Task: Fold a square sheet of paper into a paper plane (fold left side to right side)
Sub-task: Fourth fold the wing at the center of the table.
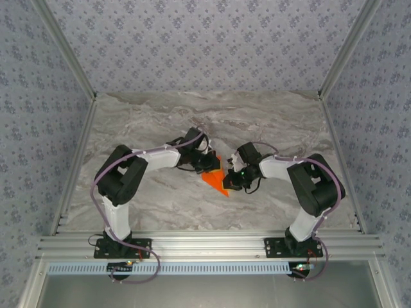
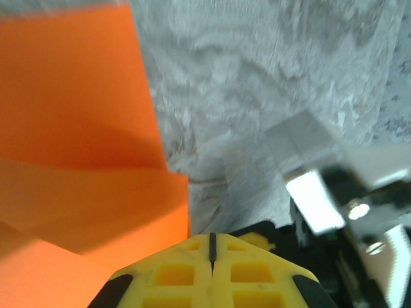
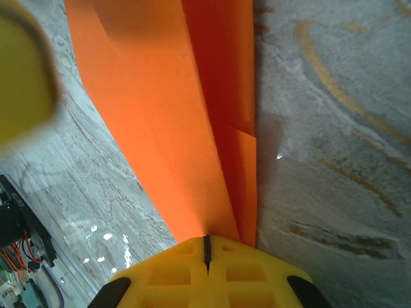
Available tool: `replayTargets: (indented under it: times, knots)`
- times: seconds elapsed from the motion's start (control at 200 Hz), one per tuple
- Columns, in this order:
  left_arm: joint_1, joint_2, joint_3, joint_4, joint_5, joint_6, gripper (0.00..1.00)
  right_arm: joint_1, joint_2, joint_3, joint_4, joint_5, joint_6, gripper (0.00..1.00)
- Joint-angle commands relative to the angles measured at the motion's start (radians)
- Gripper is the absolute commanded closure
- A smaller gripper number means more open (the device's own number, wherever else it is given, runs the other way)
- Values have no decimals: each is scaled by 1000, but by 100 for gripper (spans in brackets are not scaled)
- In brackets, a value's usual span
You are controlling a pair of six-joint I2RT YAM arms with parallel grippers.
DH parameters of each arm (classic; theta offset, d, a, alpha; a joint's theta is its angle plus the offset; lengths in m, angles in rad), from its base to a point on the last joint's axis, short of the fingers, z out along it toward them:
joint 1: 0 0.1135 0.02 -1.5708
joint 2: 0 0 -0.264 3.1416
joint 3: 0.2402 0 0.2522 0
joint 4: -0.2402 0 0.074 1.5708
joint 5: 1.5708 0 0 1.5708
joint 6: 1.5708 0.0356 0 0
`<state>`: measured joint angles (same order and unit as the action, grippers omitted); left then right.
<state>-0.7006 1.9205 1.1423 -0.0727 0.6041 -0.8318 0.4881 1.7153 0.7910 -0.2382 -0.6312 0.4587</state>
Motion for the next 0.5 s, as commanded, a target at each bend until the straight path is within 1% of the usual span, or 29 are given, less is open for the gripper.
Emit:
replayTargets:
  times: [0.0, 0.105, 0.31, 0.495]
  knots:
    - [-23, 28, -29, 80, 40, -21, 99, -4, 53, -28, -136, 187, -20, 100]
    - [-27, 47, -58, 137, 50, -54, 100, -4, 54, -27, -137, 185, -19, 100]
    - [-29, 78, -97, 171, 52, -73, 100, -2, 55, -23, -150, 196, -22, 100]
    - [-25, 92, -125, 210, 5, -59, 100, 1, 55, -18, -177, 221, -32, 100]
